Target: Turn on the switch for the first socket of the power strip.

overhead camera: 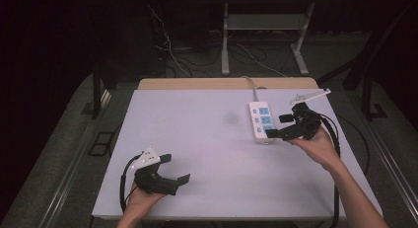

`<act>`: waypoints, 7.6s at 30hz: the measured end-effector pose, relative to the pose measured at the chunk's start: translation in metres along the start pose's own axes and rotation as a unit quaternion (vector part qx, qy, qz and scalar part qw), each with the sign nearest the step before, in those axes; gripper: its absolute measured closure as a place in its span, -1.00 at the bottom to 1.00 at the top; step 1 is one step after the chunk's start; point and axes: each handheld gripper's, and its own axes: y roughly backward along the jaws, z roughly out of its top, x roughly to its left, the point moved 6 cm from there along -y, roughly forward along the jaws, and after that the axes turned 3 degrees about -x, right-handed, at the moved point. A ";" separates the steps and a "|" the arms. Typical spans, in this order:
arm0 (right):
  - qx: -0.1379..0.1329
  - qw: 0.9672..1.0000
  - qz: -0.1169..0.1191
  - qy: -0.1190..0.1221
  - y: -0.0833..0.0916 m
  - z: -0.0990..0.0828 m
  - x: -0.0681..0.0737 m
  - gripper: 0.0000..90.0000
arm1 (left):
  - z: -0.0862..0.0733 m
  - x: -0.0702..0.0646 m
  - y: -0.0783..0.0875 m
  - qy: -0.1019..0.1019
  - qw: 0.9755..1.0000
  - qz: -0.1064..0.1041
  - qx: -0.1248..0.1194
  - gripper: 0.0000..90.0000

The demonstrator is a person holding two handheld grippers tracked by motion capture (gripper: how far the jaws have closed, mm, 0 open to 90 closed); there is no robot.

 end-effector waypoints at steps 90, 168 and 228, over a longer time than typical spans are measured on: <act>-0.014 0.998 -0.017 -0.060 -0.071 0.068 -0.095 0.34 | 0.000 0.005 0.002 0.006 1.000 0.001 -0.003 -1.00; 0.048 0.997 -0.052 -0.033 -0.116 0.032 -0.103 1.00 | -0.004 0.008 -0.001 0.005 1.000 0.002 0.010 -1.00; -0.054 0.994 -0.055 -0.076 0.003 0.021 -0.026 -0.28 | -0.003 -0.001 -0.006 0.004 1.000 -0.014 0.007 -1.00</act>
